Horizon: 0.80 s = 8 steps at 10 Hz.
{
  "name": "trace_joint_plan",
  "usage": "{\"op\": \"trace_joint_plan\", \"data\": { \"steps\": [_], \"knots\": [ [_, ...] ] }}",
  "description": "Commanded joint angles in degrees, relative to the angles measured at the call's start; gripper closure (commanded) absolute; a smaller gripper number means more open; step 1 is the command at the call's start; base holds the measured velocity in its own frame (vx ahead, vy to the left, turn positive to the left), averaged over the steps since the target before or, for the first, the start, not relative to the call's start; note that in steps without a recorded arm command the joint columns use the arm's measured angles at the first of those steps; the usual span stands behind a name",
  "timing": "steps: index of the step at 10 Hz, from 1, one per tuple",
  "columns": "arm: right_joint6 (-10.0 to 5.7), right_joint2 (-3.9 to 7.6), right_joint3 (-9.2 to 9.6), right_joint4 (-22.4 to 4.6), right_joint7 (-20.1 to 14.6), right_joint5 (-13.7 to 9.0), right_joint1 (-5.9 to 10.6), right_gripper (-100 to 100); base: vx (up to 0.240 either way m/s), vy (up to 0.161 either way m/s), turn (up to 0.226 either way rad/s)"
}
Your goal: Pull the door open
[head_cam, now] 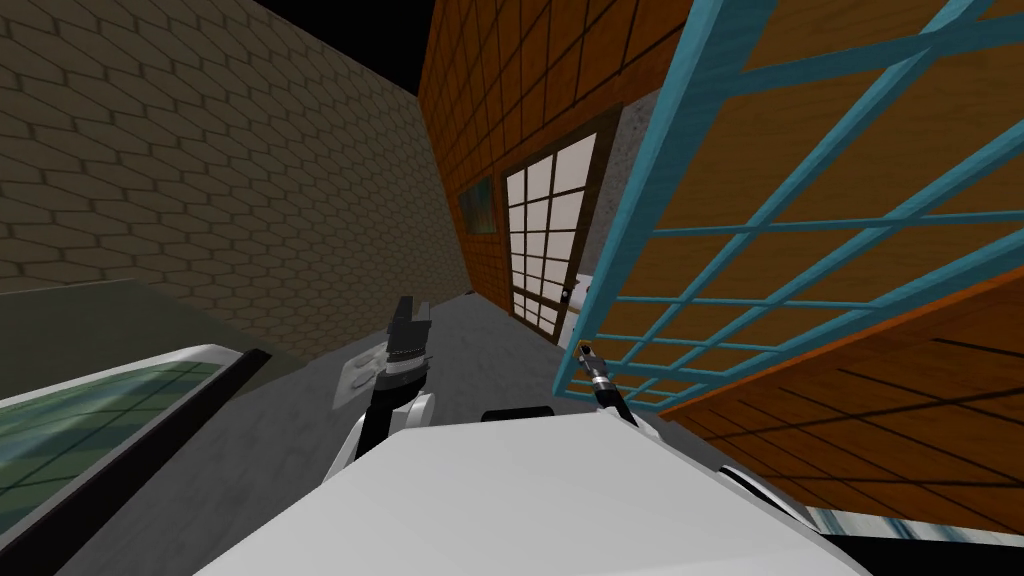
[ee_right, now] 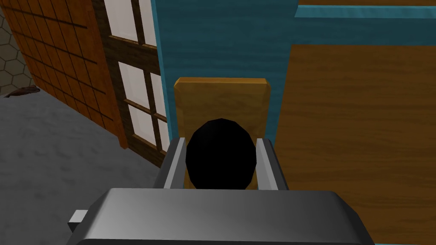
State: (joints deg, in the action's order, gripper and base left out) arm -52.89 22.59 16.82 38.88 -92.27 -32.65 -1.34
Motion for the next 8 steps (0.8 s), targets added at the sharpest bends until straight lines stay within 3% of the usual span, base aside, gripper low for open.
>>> {"op": "trace_joint_plan", "data": {
  "steps": [1, 2, 3, 8],
  "knots": [
    [-0.65, 0.69, 1.06, 0.6, -1.2, 0.5, -0.40, 100, -0.200, -0.044, 0.076],
    [-0.37, 0.35, 0.72, -0.1, -0.8, 0.3, -0.17, 100, -0.087, -0.022, 0.020],
    [-1.38, 1.21, 2.14, 0.1, -2.2, 1.0, -0.90, 100, -0.150, -0.025, 0.084],
    [-4.17, 3.80, 5.39, 0.7, -5.4, 2.5, -2.40, 100, -0.200, -0.040, 0.084]
  ]
}}
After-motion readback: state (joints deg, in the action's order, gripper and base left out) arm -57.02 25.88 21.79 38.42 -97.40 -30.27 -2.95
